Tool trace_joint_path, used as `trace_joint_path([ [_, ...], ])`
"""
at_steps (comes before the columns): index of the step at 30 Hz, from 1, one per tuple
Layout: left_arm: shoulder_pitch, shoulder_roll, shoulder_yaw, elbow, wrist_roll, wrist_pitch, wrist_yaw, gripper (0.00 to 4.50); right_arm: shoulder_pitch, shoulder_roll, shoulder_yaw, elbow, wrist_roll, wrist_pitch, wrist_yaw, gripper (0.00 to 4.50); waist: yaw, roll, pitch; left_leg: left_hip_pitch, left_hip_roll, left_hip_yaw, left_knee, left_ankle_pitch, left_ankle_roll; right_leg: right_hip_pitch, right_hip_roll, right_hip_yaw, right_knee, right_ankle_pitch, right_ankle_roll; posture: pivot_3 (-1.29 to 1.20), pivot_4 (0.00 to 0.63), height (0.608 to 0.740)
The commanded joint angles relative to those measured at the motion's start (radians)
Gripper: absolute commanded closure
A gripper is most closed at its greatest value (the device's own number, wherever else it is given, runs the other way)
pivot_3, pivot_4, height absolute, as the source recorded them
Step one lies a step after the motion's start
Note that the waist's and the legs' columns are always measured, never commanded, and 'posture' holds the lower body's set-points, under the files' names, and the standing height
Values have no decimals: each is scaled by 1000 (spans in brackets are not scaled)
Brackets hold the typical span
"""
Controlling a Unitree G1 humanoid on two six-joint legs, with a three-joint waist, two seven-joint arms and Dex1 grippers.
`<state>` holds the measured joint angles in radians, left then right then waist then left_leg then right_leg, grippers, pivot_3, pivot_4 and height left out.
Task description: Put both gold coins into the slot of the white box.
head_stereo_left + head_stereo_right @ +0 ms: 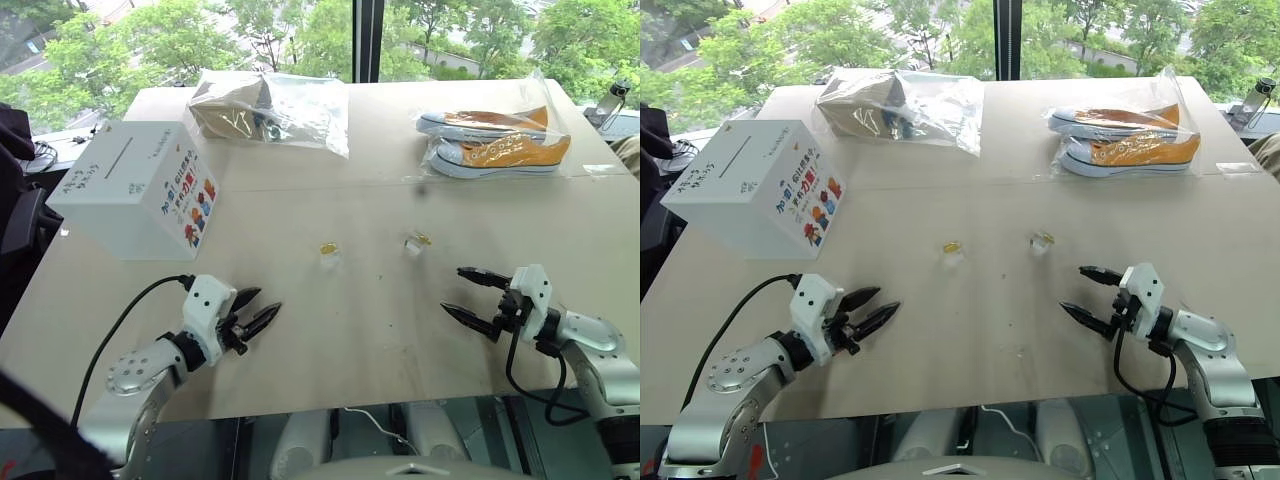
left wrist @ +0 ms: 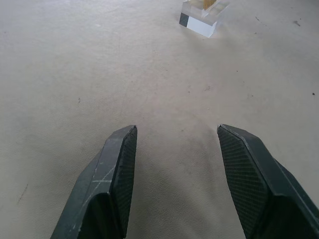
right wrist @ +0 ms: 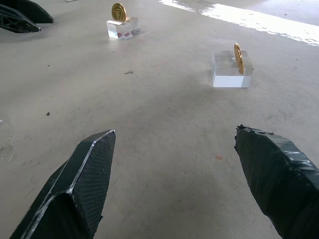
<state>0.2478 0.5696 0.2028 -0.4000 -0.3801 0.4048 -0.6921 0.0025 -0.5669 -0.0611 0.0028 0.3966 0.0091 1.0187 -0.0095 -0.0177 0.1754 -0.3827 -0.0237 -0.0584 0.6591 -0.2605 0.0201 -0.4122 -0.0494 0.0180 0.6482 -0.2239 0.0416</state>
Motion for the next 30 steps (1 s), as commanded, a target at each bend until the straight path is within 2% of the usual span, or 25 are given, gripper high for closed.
trace_joint_path([
  [1, 1, -4, 7, -17, -12, -22, -1, 1925, -13, -9, -30, -9, 6, -27, 3, 392, 0, 0, 0, 0, 0, 0, 0, 0, 0, 0, 0, 0, 0, 0, 0, 0, 150, 740],
  [20, -15, -29, -4, -25, -5, -59, 3, 1925, -91, 20, -18, 35, -24, -32, -66, 392, -1, 0, 0, 0, 0, 0, 0, 0, 0, 0, 0, 0, 0, 1, 1, 0, 150, 740],
  [26, -85, -9, -12, -137, -123, 11, -38, 1925, -197, 81, 3, 34, -51, 4, -158, 392, -1, 0, 0, 0, 0, 0, 0, 0, 0, 0, 0, 0, 0, 1, 2, 0, 150, 740],
  [30, -132, 25, -69, -175, -94, 39, -36, 1925, -255, 120, 43, 68, -108, 10, -210, 392, -1, 0, 0, 0, 0, 0, 0, 0, 0, 0, 1, 0, 0, 1, 2, 0, 150, 740],
])
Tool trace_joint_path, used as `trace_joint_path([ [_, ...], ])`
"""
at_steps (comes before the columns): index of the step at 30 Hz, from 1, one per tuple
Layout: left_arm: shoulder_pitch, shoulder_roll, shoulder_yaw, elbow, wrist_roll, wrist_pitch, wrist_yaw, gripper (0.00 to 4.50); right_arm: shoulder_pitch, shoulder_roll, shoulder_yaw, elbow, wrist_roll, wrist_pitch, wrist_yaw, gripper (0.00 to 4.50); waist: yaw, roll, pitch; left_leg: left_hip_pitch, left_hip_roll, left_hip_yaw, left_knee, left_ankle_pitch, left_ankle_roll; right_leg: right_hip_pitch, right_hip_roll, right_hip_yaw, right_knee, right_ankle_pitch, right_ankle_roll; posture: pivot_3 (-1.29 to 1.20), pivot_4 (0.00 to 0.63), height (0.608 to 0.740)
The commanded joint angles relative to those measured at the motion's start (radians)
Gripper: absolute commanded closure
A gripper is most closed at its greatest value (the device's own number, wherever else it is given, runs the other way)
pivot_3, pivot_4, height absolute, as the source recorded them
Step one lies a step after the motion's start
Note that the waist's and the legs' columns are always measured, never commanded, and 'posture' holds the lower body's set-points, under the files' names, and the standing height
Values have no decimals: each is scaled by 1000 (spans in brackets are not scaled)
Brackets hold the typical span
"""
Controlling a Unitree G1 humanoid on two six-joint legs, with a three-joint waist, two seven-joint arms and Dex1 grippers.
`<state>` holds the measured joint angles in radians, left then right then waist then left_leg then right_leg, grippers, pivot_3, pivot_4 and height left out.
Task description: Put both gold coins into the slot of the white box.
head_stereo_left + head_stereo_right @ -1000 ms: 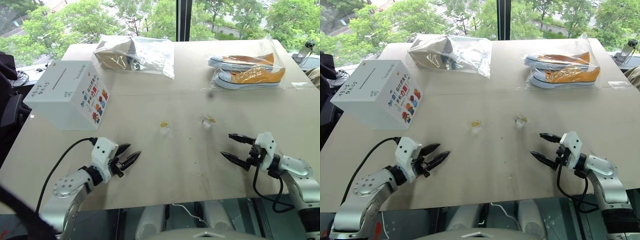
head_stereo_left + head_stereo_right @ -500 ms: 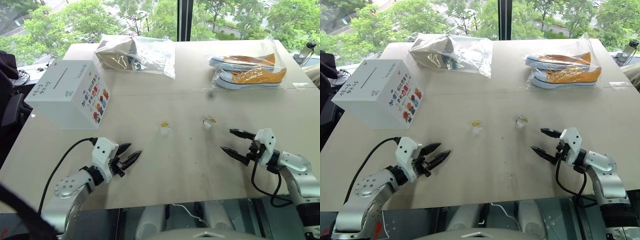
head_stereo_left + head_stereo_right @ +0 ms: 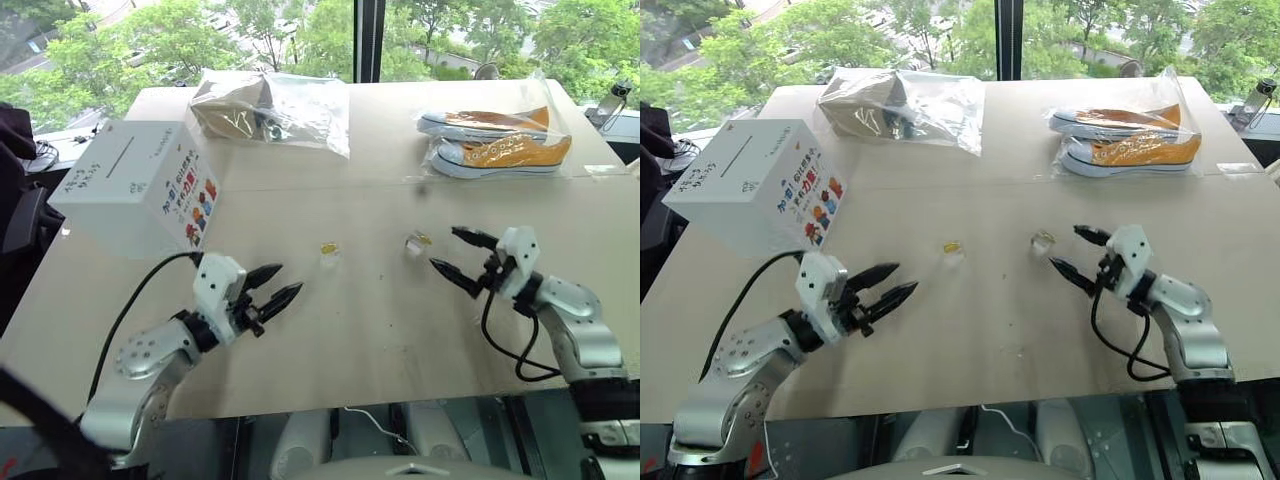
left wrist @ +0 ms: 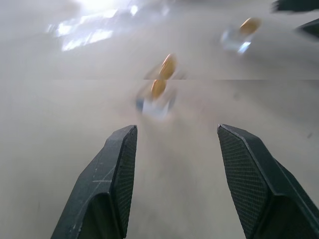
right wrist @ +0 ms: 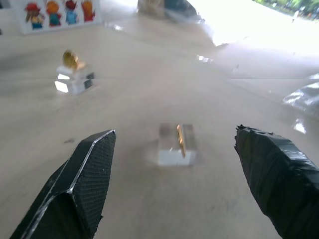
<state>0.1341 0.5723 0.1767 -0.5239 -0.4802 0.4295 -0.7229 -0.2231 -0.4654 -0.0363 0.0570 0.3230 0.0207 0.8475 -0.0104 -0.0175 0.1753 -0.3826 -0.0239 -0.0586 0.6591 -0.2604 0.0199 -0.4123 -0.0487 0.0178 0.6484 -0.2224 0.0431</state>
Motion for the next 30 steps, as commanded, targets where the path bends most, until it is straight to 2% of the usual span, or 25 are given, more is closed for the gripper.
trace_joint_path([
  [1, -28, 28, -55, -61, 4, 22, -8, 1925, -41, 29, 25, 23, -41, 1, -47, 392, 0, 0, 0, 0, 0, 0, 0, 0, 0, 0, 0, 0, 0, 0, 0, 0, 150, 740],
  [5, -60, 38, -82, -86, -8, 47, 3, 1925, -68, 54, 47, 41, -60, 14, -63, 392, -1, 0, 0, 0, 0, 1, 0, 0, 0, 0, 0, -1, 0, 0, 0, 0, 150, 740],
  [7, -66, 44, -92, -96, -4, 49, 0, 1864, -74, 58, 52, 46, -67, 14, -66, 903, -1, 0, 0, 0, 0, 1, 0, 0, 0, 0, 0, -1, 0, 0, 0, 0, 150, 740],
  [8, -66, 47, -95, -98, -4, 49, -3, 1864, -77, 57, 55, 50, -73, 13, -68, 1213, -1, 0, 0, 0, 0, 1, 0, 0, 0, 0, 0, -1, 0, 0, 0, 0, 150, 740],
  [9, -65, 49, -98, -101, -3, 48, -4, 1864, -79, 56, 58, 51, -76, 16, -66, 1811, -1, 0, 0, 0, 0, 1, 0, 0, 0, 0, 0, -1, 0, 0, 0, 0, 150, 740],
  [11, -62, 51, -100, -104, -4, 46, -4, 1864, -79, 52, 65, 51, -83, 24, -63, 2634, -1, 0, 0, 0, 0, 1, 0, 0, 0, 0, 1, -1, 0, 0, 0, 0, 150, 740],
  [14, -53, 57, -106, -103, 2, 41, -5, 1864, -78, 46, 70, 56, -96, 28, -60, 4198, -1, 0, 0, 0, 0, 1, 0, 0, 0, 0, 1, -1, 0, 0, 0, 0, 150, 740],
  [15, -52, 59, -109, -102, 5, 39, -6, 1864, -79, 46, 69, 58, -97, 28, -59, 4471, -2, 0, 0, 0, 0, 1, 0, 0, 0, 0, 1, -1, 0, 0, 0, 0, 150, 740],
  [22, -54, 55, -105, -104, -12, 41, -6, 1864, -85, 47, 50, 54, -79, 40, -60, 4471, -2, 0, 0, 0, 0, 1, 0, 0, 0, 0, 1, -1, 0, 0, 0, 0, 150, 740],
  [28, -71, -12, -72, -92, -126, 60, 15, 1864, -84, 72, 3, -26, 58, 157, -50, 4471, -1, 0, 0, 0, 0, 1, 0, 0, 0, 0, 1, -1, 0, 0, 0, 0, 150, 740],
  [30, -85, -54, -56, -86, -200, 76, 31, 1864, -83, 90, -12, -98, 157, 269, -53, 4471, -2, 0, 0, 0, 0, 0, 0, 0, 0, 0, 1, 0, 0, 0, 0, 0, 150, 740],
])
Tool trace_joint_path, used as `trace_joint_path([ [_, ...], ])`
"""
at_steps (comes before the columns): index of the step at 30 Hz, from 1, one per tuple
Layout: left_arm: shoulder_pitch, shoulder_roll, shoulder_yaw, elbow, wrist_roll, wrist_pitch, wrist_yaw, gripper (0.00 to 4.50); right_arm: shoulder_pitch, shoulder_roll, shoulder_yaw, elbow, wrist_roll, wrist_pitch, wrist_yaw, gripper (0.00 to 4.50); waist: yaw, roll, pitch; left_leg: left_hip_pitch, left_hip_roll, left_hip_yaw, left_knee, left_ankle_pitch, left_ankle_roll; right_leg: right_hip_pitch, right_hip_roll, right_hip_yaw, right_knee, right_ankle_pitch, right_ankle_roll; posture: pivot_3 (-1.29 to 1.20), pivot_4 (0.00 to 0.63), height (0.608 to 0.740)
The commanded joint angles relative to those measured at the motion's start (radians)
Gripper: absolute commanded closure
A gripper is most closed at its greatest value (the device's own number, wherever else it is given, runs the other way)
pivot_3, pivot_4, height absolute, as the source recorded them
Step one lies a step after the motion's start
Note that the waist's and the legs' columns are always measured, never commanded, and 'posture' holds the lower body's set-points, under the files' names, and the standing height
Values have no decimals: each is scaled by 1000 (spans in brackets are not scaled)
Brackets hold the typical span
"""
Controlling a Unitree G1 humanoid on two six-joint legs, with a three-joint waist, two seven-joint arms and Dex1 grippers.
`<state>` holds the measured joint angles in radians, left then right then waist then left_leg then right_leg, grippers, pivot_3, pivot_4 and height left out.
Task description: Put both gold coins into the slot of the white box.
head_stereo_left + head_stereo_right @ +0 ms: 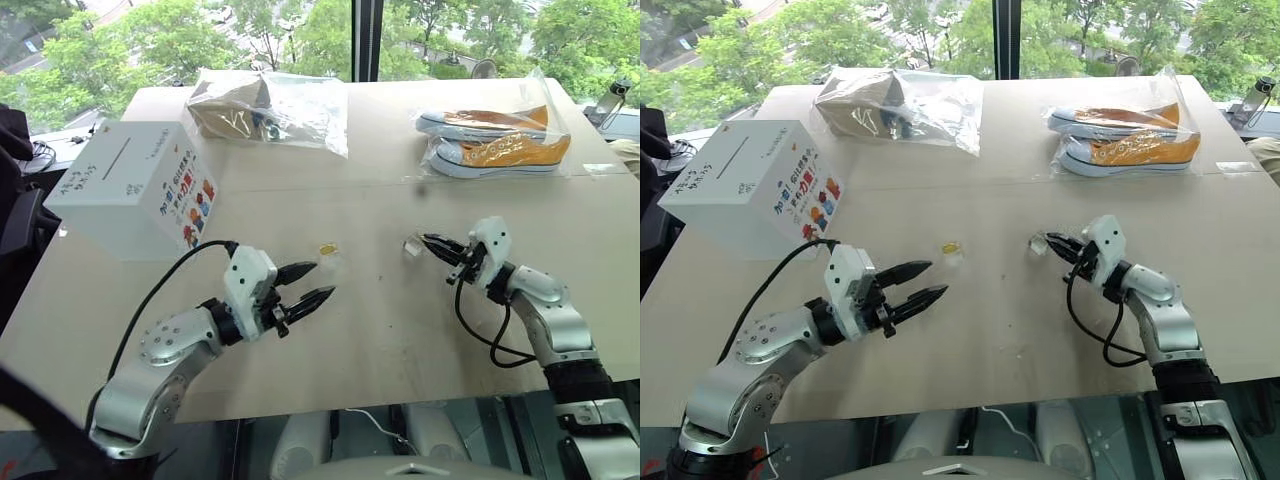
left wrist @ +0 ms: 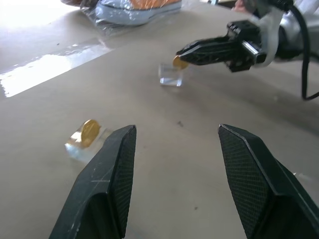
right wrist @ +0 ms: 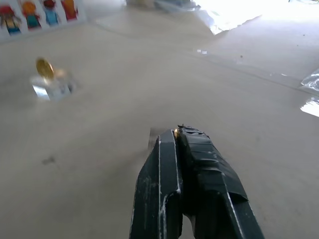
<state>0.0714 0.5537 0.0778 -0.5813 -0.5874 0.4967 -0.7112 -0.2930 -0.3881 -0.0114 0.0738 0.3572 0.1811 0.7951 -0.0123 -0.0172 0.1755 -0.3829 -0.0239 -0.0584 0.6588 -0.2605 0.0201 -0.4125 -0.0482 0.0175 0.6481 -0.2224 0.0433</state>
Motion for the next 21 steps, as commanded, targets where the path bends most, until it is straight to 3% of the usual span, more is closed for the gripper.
trace_joint_path([
  [1, -31, -57, 50, -25, -137, 20, 26, 1864, -15, 23, -42, -160, 187, 184, -7, 4471, 0, 0, 0, 0, 0, 0, 0, 0, 0, 0, 0, 0, 0, 0, 0, 0, 150, 740],
  [8, -114, -180, 66, 13, -362, 71, 84, 1864, -67, 146, -77, -341, 519, 489, -151, 4471, 0, 0, 0, 0, 0, -1, 0, 0, 0, 0, 0, 0, 0, 0, 0, 0, 150, 740],
  [13, -149, -236, 61, 37, -444, 77, 103, 1864, -101, 232, -95, -398, 737, 615, -258, 4471, 0, 0, 0, 0, 0, -1, 0, 0, 0, 0, 2, -1, 0, 0, 0, 0, 150, 740],
  [21, -144, -255, 47, 17, -511, 79, 119, 1864, -104, 227, -101, -433, 917, 692, -321, 4471, -1, 0, 0, -1, -1, -1, 0, 0, 0, 0, 4, -2, 0, 0, 0, 0, 150, 740],
])
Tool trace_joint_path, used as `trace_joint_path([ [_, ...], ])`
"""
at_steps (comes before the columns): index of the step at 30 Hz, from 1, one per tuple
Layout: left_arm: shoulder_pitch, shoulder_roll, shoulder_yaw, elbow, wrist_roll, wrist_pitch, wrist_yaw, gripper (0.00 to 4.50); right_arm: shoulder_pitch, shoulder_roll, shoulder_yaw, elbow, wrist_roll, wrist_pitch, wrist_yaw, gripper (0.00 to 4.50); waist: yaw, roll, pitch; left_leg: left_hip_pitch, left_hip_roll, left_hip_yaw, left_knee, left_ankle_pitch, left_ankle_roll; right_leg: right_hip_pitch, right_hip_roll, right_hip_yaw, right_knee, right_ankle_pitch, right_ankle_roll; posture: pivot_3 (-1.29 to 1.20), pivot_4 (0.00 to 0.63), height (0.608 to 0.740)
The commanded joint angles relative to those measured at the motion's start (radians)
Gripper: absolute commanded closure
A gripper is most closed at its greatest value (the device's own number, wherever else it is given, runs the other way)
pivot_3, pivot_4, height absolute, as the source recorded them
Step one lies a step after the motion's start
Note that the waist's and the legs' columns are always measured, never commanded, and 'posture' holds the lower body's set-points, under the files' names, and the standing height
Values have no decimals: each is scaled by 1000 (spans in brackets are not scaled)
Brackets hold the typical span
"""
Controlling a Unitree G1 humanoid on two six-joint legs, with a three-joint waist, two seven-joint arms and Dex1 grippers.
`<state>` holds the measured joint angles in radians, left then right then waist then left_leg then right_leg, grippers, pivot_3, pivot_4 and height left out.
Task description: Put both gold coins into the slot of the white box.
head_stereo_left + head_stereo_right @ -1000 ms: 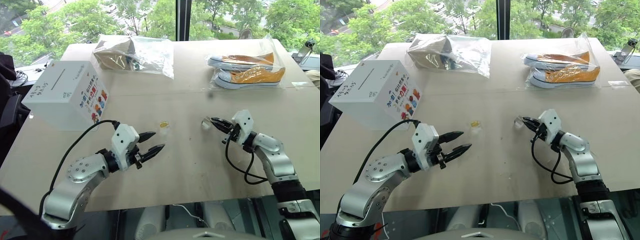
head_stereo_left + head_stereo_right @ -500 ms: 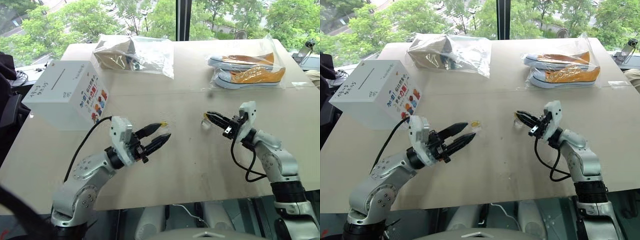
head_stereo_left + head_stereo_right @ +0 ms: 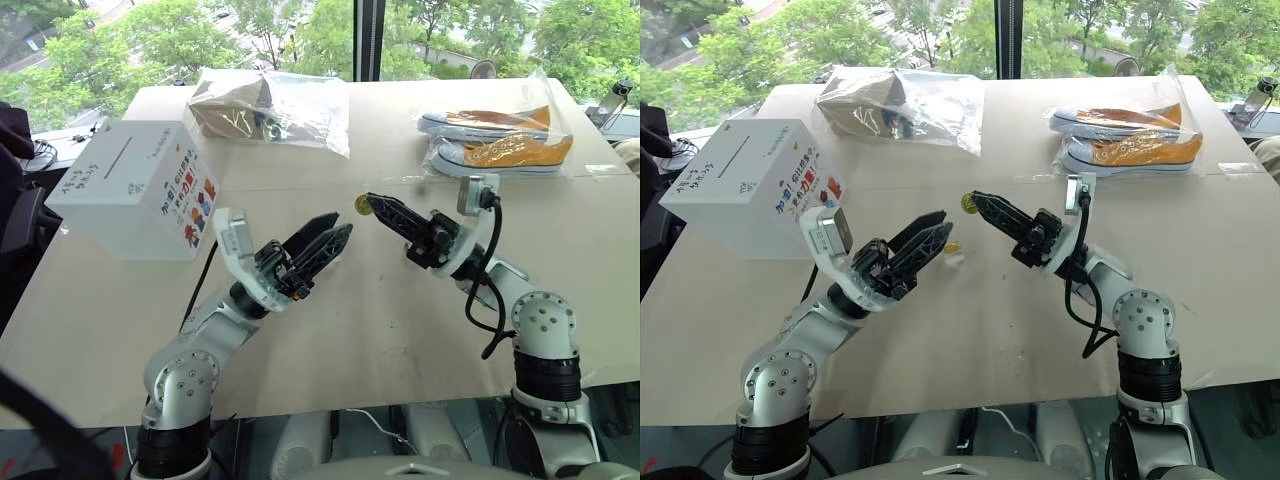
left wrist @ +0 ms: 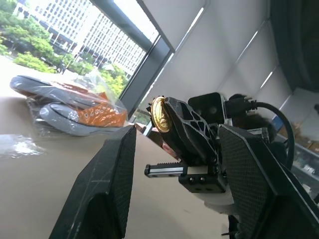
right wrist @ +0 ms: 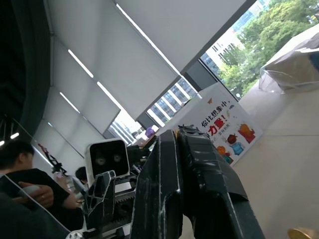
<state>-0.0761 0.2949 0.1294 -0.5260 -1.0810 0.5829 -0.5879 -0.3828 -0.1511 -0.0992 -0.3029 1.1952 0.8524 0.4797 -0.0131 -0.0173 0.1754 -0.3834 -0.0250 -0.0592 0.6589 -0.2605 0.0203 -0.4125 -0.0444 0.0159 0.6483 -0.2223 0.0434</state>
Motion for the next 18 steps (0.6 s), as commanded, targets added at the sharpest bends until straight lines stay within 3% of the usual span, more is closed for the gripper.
trace_joint_path([
  [1, 4, 0, -5, -39, -25, -9, -3, 1864, -12, -17, -10, -61, 94, 29, -6, 4471, -1, 0, 0, 0, 0, 0, 0, 0, 0, 0, 0, 0, 0, 0, 0, 0, 150, 740],
  [11, -4, -10, -28, -48, -61, -7, -10, 1864, 7, -54, 20, -93, 153, 48, -2, 4471, -1, 0, 0, 0, 0, 0, 0, 0, 0, 0, 2, 1, 0, 0, 0, 0, 150, 740],
  [14, -2, -12, -39, -53, -72, -6, -16, 2643, 12, -61, 29, -96, 159, 48, 1, 4500, -1, 0, 0, 0, 0, 0, 0, 0, 0, 0, 2, 1, 0, 0, 0, 0, 150, 740],
  [17, -5, -13, -41, -52, -82, -11, -18, 4086, 14, -67, 36, -98, 162, 45, 4, 4500, -1, 0, 0, 0, 0, 0, 0, 0, 0, 0, 2, 1, 0, 0, 0, 0, 150, 740],
  [18, -6, -14, -41, -52, -85, -13, -18, 4379, 15, -68, 38, -98, 163, 44, 5, 4500, -1, 0, 0, 0, 0, 0, 0, 0, 0, 0, 2, 1, 0, 0, 0, 0, 150, 740],
])
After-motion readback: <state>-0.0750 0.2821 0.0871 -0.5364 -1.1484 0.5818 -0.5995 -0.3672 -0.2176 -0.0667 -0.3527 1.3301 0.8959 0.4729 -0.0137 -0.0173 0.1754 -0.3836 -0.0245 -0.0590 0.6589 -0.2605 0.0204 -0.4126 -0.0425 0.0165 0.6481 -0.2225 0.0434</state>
